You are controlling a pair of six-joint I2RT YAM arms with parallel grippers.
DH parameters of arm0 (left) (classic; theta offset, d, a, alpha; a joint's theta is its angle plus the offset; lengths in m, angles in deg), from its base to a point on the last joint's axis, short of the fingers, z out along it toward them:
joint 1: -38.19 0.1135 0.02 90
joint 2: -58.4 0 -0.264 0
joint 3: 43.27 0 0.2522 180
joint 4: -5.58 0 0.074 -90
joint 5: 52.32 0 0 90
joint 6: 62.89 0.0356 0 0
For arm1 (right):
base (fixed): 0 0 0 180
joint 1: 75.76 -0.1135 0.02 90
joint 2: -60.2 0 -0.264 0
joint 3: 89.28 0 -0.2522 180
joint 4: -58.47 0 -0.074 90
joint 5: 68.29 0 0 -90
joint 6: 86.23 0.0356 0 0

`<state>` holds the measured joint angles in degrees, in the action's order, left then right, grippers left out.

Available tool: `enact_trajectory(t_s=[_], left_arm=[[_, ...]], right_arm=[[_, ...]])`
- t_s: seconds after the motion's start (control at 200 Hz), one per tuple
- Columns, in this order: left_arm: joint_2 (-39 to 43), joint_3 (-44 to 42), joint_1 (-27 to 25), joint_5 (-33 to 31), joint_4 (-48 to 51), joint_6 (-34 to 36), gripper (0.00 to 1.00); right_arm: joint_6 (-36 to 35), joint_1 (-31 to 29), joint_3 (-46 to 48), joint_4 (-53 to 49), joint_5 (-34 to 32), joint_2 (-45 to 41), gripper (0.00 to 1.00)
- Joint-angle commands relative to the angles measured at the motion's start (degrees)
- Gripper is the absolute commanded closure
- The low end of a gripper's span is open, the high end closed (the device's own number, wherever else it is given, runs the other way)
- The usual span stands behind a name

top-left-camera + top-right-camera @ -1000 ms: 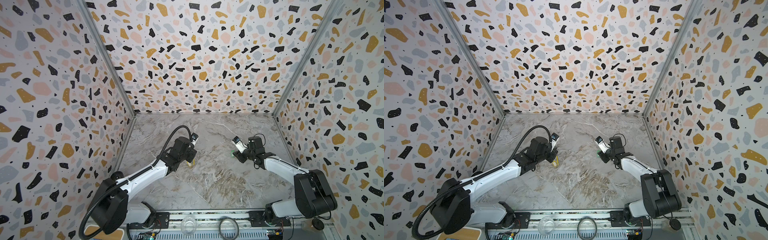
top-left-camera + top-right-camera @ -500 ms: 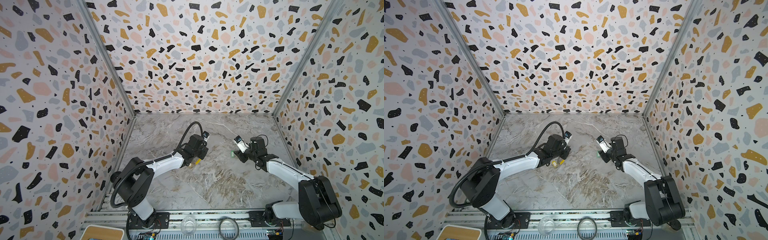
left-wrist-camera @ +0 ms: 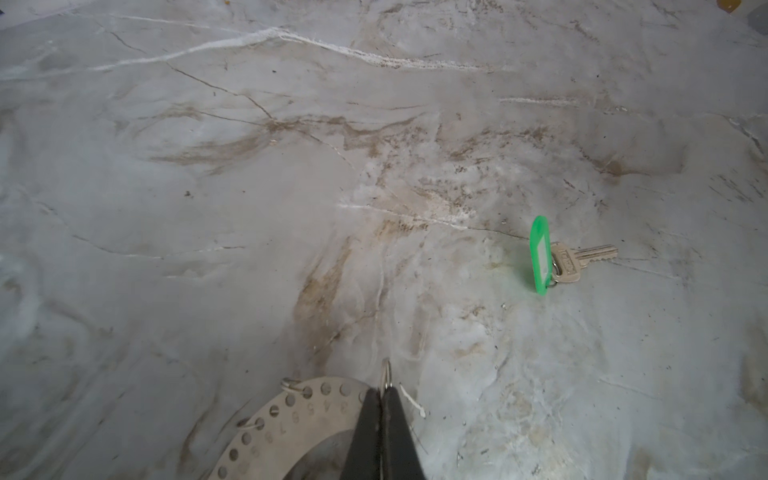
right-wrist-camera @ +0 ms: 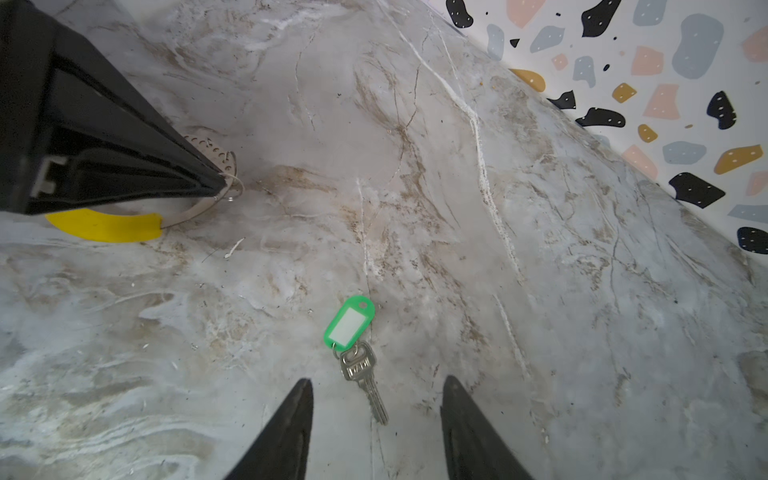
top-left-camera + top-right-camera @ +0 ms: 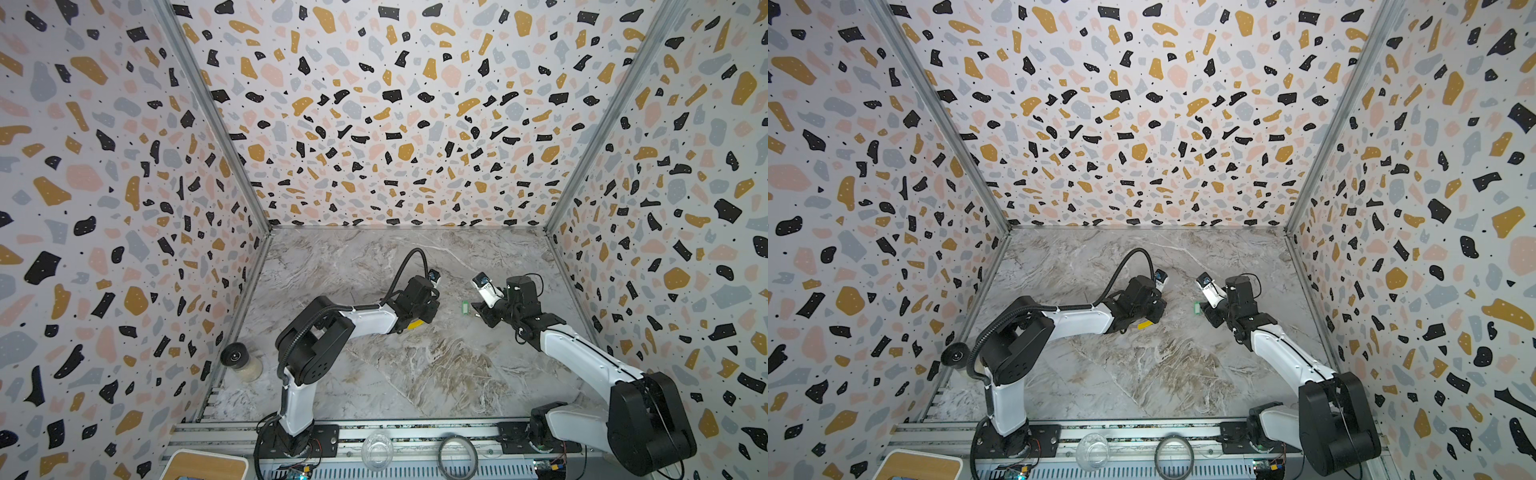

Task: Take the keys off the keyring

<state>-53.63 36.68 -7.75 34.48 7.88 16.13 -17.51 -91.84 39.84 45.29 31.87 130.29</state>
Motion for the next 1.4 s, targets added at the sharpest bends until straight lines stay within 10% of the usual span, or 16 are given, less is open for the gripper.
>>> enact_trajectory(t_s=[0.0,0.21,0.486,0.991,1.397], left_arm=[[-1.48,2.50,-0.60,0.92,-4.18,-0.80,1.00],[-4.25,4.82,-1.46,1.70,-4.09,-0.74,0.97],[1.13,4.41,-1.56,0.80,-6.62,-0.18,0.42],[27.41,-16.15,6.45,2.00,4.03,0.11,0.48],[21.62,-20.83,13.59,16.48,7.86,0.16,0.42]], right_arm=[[0.17,0.32,0.64,-2.03,-1.44,-2.52,0.48],[0.26,0.69,1.18,-3.25,-1.69,-4.29,0.47],[0.05,1.13,0.71,-3.20,-0.97,-5.49,0.39],[1.68,-7.50,-13.48,-2.40,5.53,12.17,0.45],[8.27,-14.70,-19.07,-2.60,6.60,23.70,0.47]])
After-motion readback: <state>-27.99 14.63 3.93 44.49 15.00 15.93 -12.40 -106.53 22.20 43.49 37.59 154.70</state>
